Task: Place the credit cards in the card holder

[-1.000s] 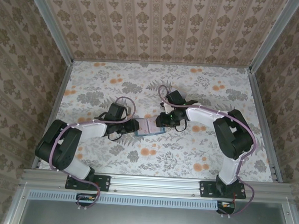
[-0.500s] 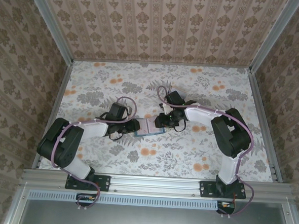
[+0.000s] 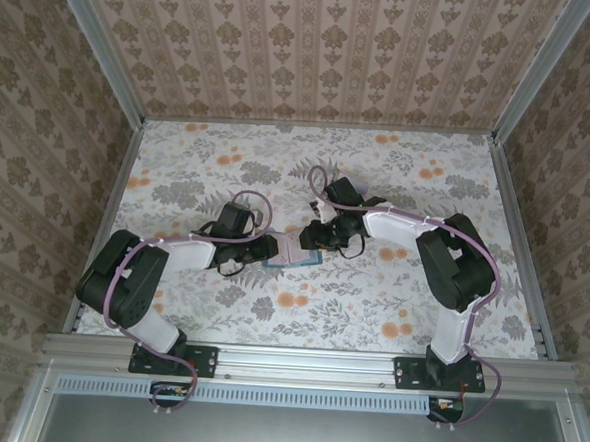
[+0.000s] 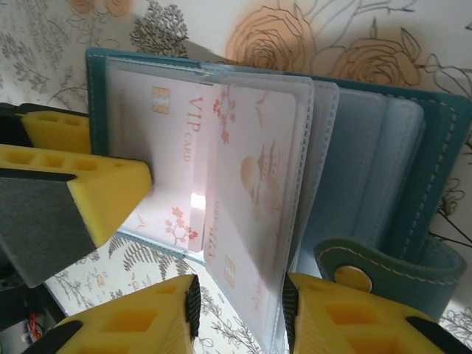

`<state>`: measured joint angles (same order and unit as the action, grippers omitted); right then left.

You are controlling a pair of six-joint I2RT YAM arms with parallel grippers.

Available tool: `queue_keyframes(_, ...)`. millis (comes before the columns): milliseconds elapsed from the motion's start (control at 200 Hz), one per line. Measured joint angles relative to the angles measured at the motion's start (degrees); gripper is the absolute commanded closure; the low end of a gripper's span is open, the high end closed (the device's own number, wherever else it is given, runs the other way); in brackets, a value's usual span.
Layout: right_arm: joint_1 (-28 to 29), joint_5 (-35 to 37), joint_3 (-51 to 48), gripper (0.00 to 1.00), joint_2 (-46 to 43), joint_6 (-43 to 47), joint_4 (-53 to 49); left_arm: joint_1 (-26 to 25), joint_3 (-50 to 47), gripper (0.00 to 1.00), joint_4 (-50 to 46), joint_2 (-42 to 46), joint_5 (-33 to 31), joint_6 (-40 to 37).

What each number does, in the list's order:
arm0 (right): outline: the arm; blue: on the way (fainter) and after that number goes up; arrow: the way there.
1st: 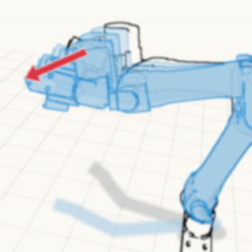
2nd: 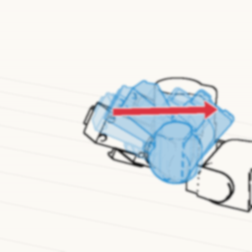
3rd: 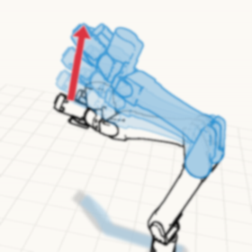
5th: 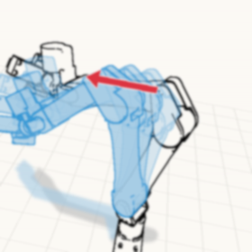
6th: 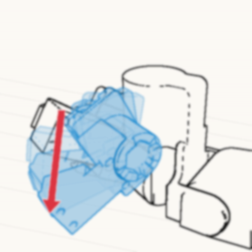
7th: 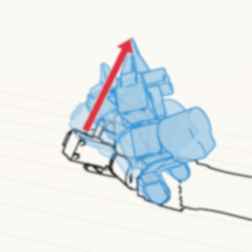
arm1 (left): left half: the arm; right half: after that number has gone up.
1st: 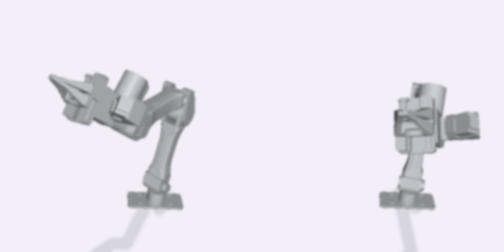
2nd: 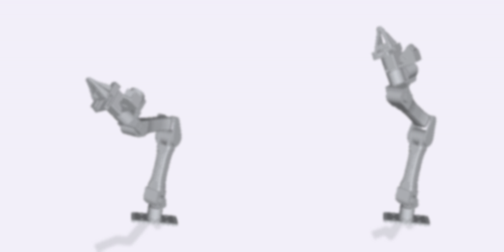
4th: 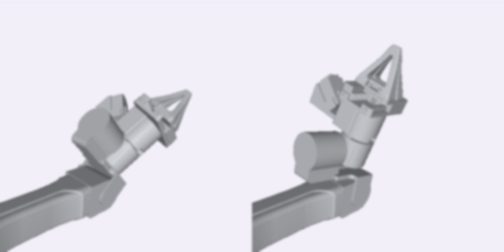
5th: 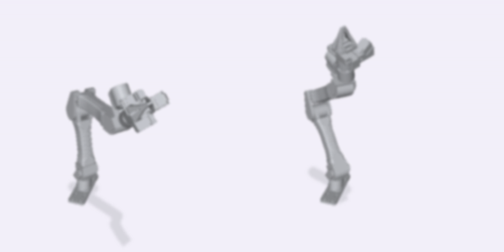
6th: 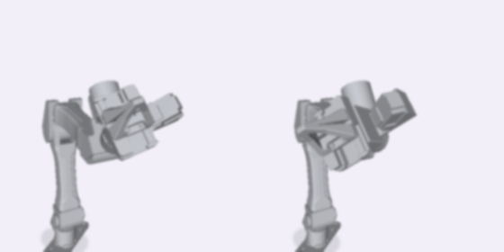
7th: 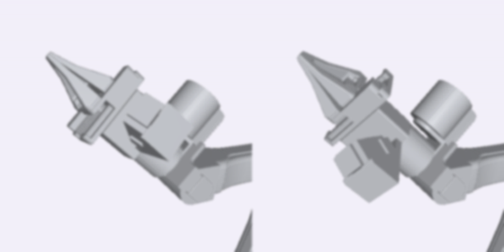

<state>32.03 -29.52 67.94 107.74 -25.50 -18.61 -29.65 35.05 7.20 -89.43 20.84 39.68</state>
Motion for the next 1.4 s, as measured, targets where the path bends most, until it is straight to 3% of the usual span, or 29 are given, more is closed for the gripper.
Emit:
queue_keyframes(450, 2.38, -5.75, 2.45, 0.63, 0.00, -3.43, 3.98, -0.33, -0.02, 0.67, 1.88, -0.52, 0.39, 0.94)
queue_keyframes(650, 2.54, -7.37, 2.60, 0.62, 0.13, -4.98, 5.99, -0.26, -0.33, 0.61, 2.25, 0.02, 0.33, 1.49)
queue_keyframes(875, 2.69, -7.34, 3.37, 0.63, 1.79, -5.11, 6.43, 1.25, -2.32, 0.49, -0.70, 8.83, -0.81, 2.01)
queue_keyframes(1095, 2.73, -7.37, 3.37, 0.63, 2.51, -5.29, 6.75, 1.95, -2.36, 0.47, -3.78, 16.63, -2.54, 1.90)
queue_keyframes(1245, 2.73, -7.67, 3.37, 0.72, 2.51, -6.91, 9.09, 1.95, -2.93, 0.48, -3.23, 15.52, -2.25, 2.34)
queue_keyframes(1400, 2.73, -8.68, 3.37, 0.73, 2.69, -8.74, 11.43, 1.99, -3.89, 0.48, -1.77, 12.90, -1.53, 3.08)
